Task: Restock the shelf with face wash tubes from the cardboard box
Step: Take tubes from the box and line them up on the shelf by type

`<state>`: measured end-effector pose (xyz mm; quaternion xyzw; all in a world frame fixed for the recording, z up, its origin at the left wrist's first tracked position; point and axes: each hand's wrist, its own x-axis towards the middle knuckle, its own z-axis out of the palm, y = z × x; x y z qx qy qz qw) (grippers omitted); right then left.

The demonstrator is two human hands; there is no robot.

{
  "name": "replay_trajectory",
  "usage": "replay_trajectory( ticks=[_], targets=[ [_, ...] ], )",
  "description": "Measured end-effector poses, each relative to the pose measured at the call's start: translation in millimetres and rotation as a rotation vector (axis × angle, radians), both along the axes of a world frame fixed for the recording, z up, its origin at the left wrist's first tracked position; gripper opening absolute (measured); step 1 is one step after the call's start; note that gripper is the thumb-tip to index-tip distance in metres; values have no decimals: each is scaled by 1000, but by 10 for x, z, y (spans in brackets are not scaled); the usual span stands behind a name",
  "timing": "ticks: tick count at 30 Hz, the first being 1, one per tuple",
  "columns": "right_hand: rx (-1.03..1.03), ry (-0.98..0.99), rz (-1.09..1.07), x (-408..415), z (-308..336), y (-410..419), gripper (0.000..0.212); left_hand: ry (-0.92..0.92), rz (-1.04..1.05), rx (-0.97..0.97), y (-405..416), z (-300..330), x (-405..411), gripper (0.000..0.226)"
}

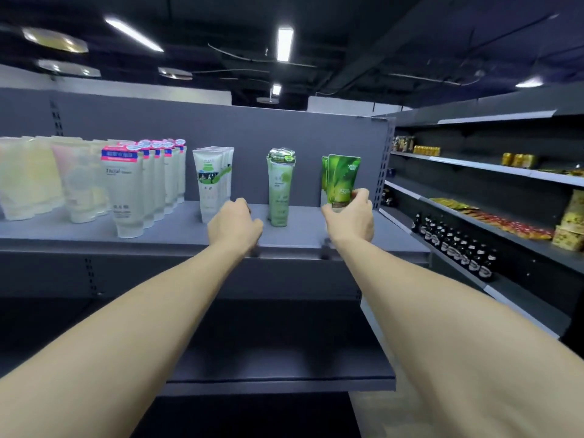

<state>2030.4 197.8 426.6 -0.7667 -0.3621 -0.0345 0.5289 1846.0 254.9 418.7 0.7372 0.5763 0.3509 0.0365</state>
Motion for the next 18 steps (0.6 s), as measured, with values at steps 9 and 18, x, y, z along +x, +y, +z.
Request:
replay_trajectory(
  ticks=[9, 18],
  targets=[
    [-38, 55, 21, 516, -130, 400, 49, 9, -20, -19, 208, -40, 882, 30],
    [-65, 40, 55, 688, -165, 733, 50, 14, 15, 0, 411, -158, 1127, 27]
  ],
)
